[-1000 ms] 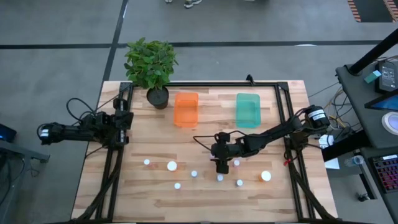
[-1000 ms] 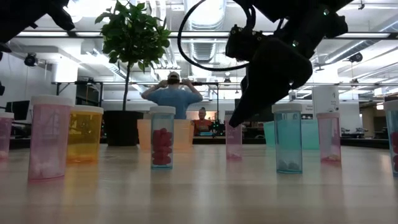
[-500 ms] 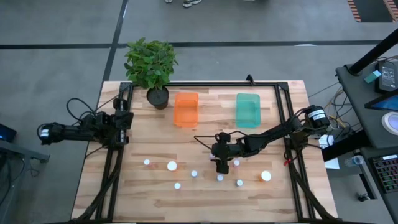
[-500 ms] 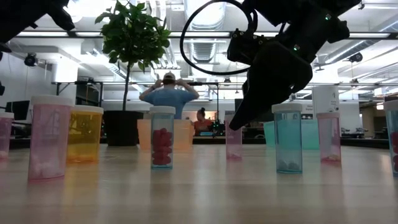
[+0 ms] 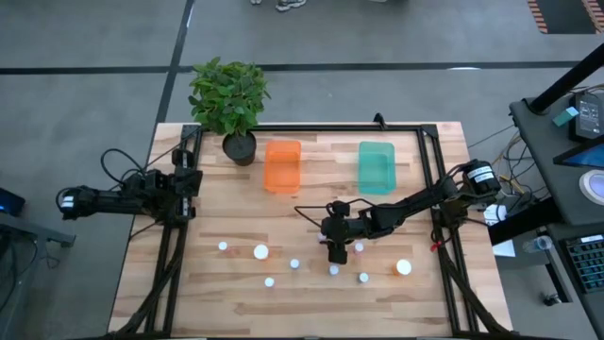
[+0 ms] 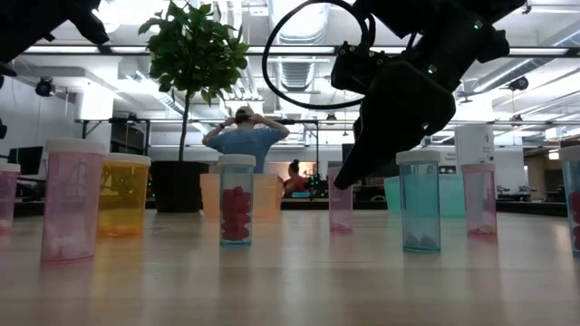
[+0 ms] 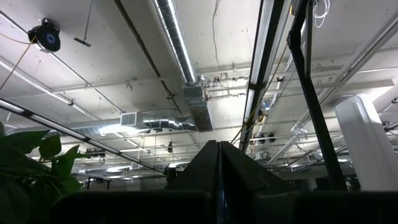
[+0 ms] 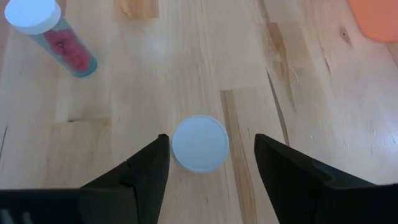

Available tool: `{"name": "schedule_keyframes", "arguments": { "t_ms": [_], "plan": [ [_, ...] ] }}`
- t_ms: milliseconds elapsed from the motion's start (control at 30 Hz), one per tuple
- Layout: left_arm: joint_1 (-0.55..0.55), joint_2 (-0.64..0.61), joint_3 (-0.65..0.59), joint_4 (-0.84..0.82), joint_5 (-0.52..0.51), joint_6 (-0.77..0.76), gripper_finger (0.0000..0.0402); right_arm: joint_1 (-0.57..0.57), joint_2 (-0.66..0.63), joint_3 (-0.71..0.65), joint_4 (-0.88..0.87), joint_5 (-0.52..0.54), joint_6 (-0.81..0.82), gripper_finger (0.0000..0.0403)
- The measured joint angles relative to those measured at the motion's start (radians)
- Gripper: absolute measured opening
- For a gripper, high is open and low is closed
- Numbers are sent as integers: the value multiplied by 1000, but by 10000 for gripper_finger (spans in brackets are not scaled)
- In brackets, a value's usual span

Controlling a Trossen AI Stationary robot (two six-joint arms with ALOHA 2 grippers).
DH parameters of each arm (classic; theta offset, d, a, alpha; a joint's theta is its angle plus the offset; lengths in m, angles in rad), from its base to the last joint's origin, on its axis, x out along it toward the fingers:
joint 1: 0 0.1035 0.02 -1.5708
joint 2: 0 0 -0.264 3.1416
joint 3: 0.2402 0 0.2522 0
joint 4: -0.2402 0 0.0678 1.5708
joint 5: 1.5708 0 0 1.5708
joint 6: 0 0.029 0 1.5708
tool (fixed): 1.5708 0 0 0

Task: Pick and place medicine bottles into bin by pill shape (circle, oval)
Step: Put the top right pink tablet bottle into the green bin

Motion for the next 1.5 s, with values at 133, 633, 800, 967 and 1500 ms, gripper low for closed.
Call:
{"name": "schedule_keyframes", "arguments": {
  "t_ms": [133, 633, 800, 967, 1500],
  "plan": [
    [0, 0, 0, 0, 0, 0, 0, 0, 0, 0, 0, 0, 0, 191],
    [0, 0, 0, 0, 0, 0, 0, 0, -1, 16, 5, 1, -26, 145],
    [0, 0, 0, 0, 0, 0, 0, 0, -2, 33, -10, 5, -45, 136],
    [0, 0, 0, 0, 0, 0, 0, 0, -2, 38, -25, 5, -46, 124],
    [0, 0, 0, 0, 0, 0, 0, -21, -26, 68, -69, 6, -53, 118]
  ]
}}
